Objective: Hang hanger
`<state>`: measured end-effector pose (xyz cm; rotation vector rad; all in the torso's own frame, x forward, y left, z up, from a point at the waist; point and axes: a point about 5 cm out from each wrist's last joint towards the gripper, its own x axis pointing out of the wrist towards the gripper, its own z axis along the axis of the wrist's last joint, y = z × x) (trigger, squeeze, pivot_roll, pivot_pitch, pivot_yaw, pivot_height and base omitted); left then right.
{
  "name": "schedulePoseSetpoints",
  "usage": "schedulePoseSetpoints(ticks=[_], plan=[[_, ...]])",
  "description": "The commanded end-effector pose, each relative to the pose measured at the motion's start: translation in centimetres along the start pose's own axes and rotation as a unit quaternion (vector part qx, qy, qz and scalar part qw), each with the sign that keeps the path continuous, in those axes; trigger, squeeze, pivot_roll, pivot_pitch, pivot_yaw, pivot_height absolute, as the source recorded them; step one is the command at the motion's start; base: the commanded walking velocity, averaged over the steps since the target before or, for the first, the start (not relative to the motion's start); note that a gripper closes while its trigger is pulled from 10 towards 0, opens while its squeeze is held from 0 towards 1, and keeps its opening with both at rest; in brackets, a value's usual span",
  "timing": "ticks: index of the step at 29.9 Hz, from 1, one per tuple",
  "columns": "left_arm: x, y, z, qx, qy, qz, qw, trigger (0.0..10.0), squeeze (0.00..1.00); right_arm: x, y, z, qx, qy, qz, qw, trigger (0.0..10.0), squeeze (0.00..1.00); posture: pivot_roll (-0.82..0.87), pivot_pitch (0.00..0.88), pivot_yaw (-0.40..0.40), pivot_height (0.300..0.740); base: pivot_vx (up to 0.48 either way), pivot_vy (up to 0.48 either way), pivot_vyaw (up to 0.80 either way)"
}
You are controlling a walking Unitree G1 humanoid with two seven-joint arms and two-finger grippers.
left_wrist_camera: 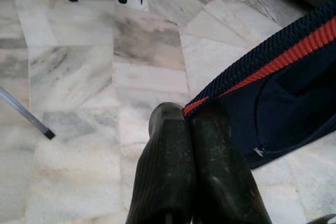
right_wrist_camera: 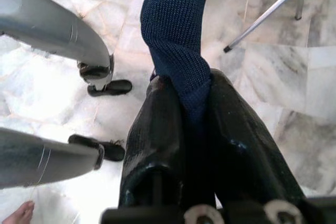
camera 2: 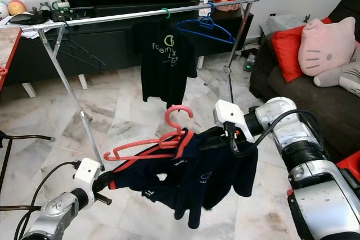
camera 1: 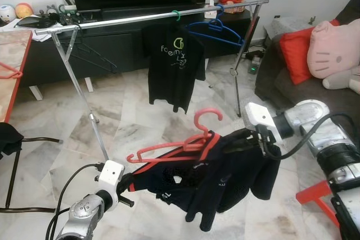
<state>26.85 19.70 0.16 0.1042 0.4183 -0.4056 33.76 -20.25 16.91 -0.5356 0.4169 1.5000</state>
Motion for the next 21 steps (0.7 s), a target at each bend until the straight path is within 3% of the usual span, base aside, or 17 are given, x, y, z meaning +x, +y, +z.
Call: schedulePoseSetpoints(ticks=[1, 8, 11, 13, 17, 21], plan=[[-0.9, 0.8, -1.8, -0.003, 0.042, 0.030, 0.999, 0.0, 0.00, -2.2, 0.2, -0.2, 0.000, 0.017, -0.010, 1.000, 0.0, 0.00, -0.04, 0.000, -0.095, 0.740, 0.000, 0.000, 0.00], [-1.0, 1.0, -1.9, 0.001, 0.046, 0.035, 0.998, 0.0, 0.00, -2.1, 0.7, -0.9, -0.006, 0.055, 0.011, 0.998, 0.0, 0.00, -0.04, 0.000, -0.090, 0.740, 0.000, 0.000, 0.00], [-1.0, 1.0, -1.9, 0.001, 0.047, 0.037, 0.998, 0.0, 0.00, -2.2, 1.1, -2.4, -0.014, 0.141, 0.021, 0.990, 0.0, 0.00, -0.04, 0.000, -0.090, 0.740, 0.000, 0.000, 0.00], [-1.0, 1.1, -1.9, 0.002, 0.047, 0.040, 0.998, 0.0, 0.00, -2.2, 1.1, -3.0, -0.016, 0.171, 0.017, 0.985, 0.0, 0.00, -0.04, 0.000, -0.090, 0.740, 0.000, 0.000, 0.00], [-1.0, 1.3, -1.9, 0.004, 0.047, 0.045, 0.998, 0.0, 0.00, -2.1, 1.1, -3.8, -0.030, 0.222, 0.005, 0.975, 0.0, 0.00, -0.03, 0.000, -0.089, 0.740, 0.000, 0.000, 0.00], [-1.0, 1.3, -1.9, 0.003, 0.047, 0.045, 0.998, 0.0, 0.00, -1.8, 0.8, -4.1, -0.045, 0.240, -0.026, 0.969, 0.0, 0.00, -0.04, 0.000, -0.089, 0.740, 0.000, 0.000, 0.00]])
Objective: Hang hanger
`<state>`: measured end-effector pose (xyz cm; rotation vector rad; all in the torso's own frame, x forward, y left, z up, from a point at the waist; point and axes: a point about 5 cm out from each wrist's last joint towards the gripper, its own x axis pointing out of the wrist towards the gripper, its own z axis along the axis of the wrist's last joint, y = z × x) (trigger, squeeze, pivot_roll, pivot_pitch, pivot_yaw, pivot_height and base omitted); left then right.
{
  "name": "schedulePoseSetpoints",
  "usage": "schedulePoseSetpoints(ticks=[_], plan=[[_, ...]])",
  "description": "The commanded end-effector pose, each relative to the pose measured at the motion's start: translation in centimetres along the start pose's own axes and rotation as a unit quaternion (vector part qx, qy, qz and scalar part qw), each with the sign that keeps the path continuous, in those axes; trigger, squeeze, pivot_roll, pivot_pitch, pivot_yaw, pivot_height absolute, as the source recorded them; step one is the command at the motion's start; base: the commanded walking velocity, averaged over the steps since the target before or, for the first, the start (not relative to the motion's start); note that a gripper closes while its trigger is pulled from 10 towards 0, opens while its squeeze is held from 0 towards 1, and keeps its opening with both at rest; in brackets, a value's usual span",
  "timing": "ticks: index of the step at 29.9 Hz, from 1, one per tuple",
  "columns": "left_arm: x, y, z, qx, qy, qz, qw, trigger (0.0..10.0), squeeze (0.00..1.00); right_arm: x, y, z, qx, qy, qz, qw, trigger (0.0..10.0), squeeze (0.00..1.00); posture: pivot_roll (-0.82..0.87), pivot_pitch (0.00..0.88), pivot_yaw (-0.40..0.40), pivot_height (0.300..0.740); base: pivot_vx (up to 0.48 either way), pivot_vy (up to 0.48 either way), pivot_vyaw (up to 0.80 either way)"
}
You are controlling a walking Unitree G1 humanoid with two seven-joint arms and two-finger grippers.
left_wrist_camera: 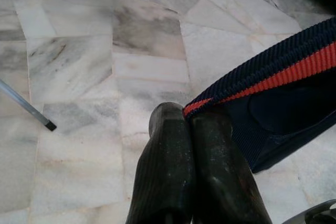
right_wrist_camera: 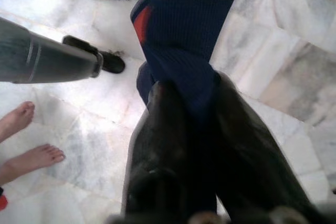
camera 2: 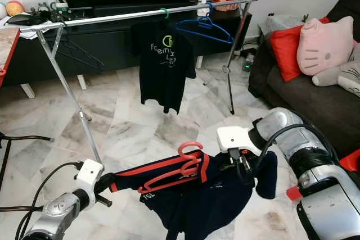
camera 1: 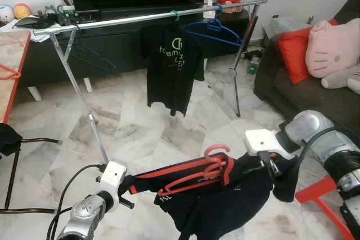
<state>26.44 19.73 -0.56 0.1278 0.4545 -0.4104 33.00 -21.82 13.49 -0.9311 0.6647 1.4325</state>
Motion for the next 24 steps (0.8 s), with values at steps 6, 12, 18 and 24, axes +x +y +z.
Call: schedulePoseSetpoints(ticks=[6, 12, 18, 24], plan=[[-0.8, 1.4, -0.8, -0.001, 0.023, 0.036, 0.999, 0.0, 0.00, -1.1, -1.2, -1.0, 0.005, 0.045, -0.105, 0.993, 0.0, 0.00, -0.03, 0.000, -0.089, 0.740, 0.000, 0.000, 0.00], [-0.7, 1.4, -0.2, 0.004, 0.017, 0.025, 1.000, 0.0, 0.00, 0.3, -0.6, -1.2, 0.002, 0.052, -0.089, 0.995, 0.0, 0.00, -0.03, 0.000, -0.089, 0.740, 0.000, 0.000, 0.00], [-0.1, 1.9, 3.0, 0.007, -0.042, 0.017, 0.999, 0.0, 0.00, 2.5, 0.5, -1.9, -0.001, 0.076, -0.069, 0.995, 0.0, 0.00, -0.03, 0.000, -0.090, 0.740, 0.000, 0.000, 0.00], [-0.2, 1.9, 5.4, 0.015, -0.078, -0.019, 0.997, 0.0, 0.00, 4.0, 0.8, -2.4, 0.007, 0.096, -0.097, 0.991, 0.0, 0.00, -0.02, 0.000, -0.089, 0.740, 0.000, 0.000, 0.00]])
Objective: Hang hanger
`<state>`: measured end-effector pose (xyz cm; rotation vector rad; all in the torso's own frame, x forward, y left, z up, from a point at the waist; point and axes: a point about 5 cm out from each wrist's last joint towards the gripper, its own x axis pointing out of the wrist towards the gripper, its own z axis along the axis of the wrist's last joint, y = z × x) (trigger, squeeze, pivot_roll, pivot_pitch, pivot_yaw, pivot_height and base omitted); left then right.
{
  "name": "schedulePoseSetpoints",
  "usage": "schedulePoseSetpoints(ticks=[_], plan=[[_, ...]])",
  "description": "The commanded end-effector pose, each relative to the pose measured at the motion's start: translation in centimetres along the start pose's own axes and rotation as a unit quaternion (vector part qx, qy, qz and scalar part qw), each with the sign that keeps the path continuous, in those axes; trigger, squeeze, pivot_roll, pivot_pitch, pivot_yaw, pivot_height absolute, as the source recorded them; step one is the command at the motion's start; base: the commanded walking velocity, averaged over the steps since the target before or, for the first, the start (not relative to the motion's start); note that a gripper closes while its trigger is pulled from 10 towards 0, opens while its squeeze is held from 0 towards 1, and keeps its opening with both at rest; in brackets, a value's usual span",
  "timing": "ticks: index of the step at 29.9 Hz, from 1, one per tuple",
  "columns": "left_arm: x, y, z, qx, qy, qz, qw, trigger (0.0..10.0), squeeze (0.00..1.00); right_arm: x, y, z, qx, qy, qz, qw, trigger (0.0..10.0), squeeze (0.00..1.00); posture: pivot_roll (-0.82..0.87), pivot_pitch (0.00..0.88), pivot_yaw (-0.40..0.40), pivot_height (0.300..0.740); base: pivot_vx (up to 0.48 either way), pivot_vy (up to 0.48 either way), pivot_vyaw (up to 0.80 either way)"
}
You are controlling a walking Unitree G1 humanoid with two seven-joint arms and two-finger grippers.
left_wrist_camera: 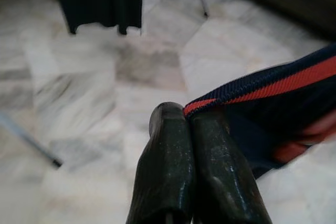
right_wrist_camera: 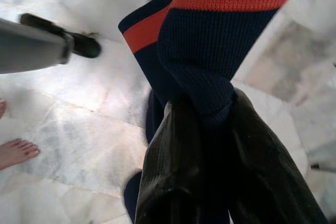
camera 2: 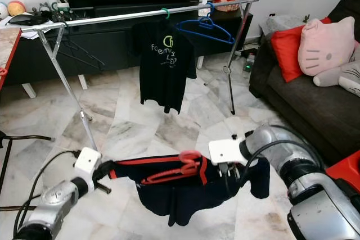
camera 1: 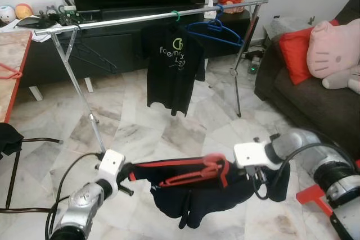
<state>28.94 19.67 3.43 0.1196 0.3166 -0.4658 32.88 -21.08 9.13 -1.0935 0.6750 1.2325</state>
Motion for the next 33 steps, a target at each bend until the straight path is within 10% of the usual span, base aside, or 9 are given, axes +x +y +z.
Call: schedulePoseSetpoints(ticks=[1, 21, 33], plan=[[-0.4, 0.7, 1.2, 0.001, -0.014, -0.007, 1.000, 0.0, 0.00, 0.3, 0.1, -0.8, 0.020, 0.026, -0.028, 0.999, 0.0, 0.00, -0.02, 0.000, -0.089, 0.740, 0.000, 0.000, 0.00], [-1.3, -1.9, 0.9, 0.028, 0.020, -0.119, 0.992, 0.0, 0.00, 1.6, -0.8, 0.3, 0.089, -0.003, -0.114, 0.989, 0.0, 0.00, -0.02, 0.000, -0.087, 0.740, 0.000, 0.000, 0.00], [-2.0, -3.7, 8.2, 0.002, -0.109, -0.200, 0.974, 0.0, 0.00, 6.8, 2.6, 1.9, 0.166, -0.010, -0.103, 0.981, 0.0, 0.00, 0.01, 0.000, -0.089, 0.740, 0.000, 0.000, 0.00]])
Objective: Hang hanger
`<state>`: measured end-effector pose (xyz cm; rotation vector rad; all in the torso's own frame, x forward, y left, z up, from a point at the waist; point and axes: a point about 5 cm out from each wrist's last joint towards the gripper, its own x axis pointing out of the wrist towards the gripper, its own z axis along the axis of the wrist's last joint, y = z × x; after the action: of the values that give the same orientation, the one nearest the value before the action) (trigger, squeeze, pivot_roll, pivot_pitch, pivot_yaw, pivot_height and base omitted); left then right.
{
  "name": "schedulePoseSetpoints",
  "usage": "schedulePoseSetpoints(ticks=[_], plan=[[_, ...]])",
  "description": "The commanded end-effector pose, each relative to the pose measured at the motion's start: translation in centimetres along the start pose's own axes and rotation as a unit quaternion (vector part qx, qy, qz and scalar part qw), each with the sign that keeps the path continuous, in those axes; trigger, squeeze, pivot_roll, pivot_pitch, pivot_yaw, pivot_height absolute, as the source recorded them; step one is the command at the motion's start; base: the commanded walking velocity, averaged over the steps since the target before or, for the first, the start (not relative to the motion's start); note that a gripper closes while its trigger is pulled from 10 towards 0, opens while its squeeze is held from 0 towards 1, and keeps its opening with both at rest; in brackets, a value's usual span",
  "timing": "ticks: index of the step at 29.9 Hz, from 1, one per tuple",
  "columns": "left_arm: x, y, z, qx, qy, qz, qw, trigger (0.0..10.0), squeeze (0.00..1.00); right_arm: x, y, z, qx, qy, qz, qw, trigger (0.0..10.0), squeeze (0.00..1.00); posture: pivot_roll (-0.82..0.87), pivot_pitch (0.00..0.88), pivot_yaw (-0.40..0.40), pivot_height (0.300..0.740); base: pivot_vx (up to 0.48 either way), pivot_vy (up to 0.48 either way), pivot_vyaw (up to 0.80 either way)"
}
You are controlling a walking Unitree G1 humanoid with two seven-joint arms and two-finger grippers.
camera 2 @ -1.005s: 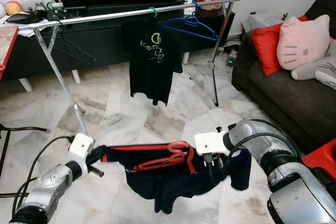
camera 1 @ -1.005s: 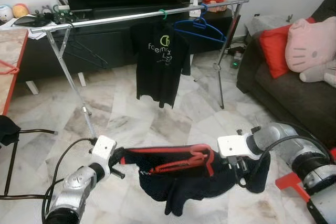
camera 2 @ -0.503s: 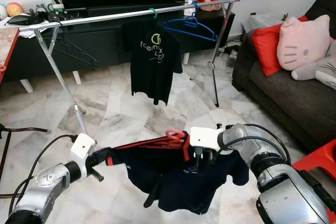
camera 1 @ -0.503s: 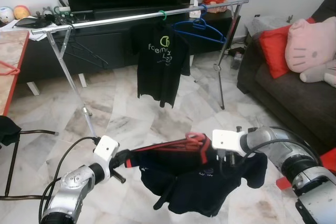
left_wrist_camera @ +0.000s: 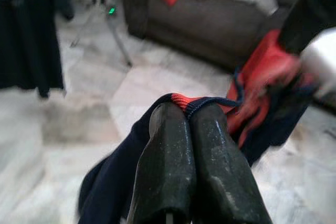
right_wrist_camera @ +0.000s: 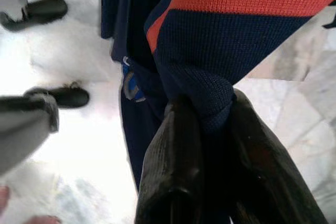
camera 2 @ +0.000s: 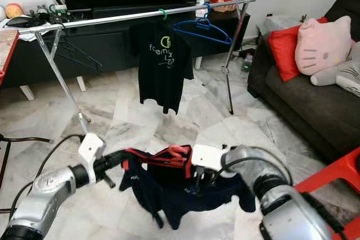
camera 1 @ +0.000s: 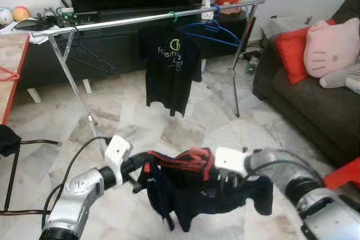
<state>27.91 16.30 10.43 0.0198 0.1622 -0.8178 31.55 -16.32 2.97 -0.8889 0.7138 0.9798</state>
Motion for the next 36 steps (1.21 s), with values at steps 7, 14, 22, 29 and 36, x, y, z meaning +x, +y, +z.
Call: schedulePoseSetpoints(ticks=[7, 14, 22, 29, 36], plan=[[-0.2, -2.3, 0.9, 0.007, 0.008, -0.088, 0.996, 0.0, 0.00, 0.3, -1.3, 1.7, 0.165, -0.086, -0.100, 0.977, 0.0, 0.00, 0.01, 0.000, -0.086, 0.740, 0.000, 0.000, 0.00], [-0.4, -3.0, -0.4, 0.014, 0.065, -0.104, 0.992, 0.0, 0.00, 0.1, -2.2, 4.1, 0.256, -0.183, -0.097, 0.944, 0.0, 0.00, 0.02, 0.000, -0.082, 0.740, 0.000, 0.000, 0.00], [0.0, -3.2, -0.5, 0.023, 0.072, -0.100, 0.992, 10.0, 0.00, 0.2, -1.8, 5.0, 0.256, -0.213, -0.061, 0.941, 0.0, 0.00, 0.02, 0.000, -0.082, 0.740, 0.000, 0.000, 0.00], [-0.2, -3.5, -0.5, 0.016, 0.072, -0.105, 0.992, 10.0, 0.08, 0.3, -1.5, 4.9, 0.250, -0.215, -0.047, 0.943, 0.0, 0.00, 0.02, 0.000, -0.086, 0.740, 0.000, 0.000, 0.00], [-0.3, -4.0, -0.7, 0.012, 0.078, -0.124, 0.989, 10.0, 1.00, 0.1, -1.5, 4.9, 0.220, -0.212, -0.034, 0.952, 0.0, 0.00, 0.02, 0.000, -0.088, 0.740, 0.000, 0.000, 0.00]])
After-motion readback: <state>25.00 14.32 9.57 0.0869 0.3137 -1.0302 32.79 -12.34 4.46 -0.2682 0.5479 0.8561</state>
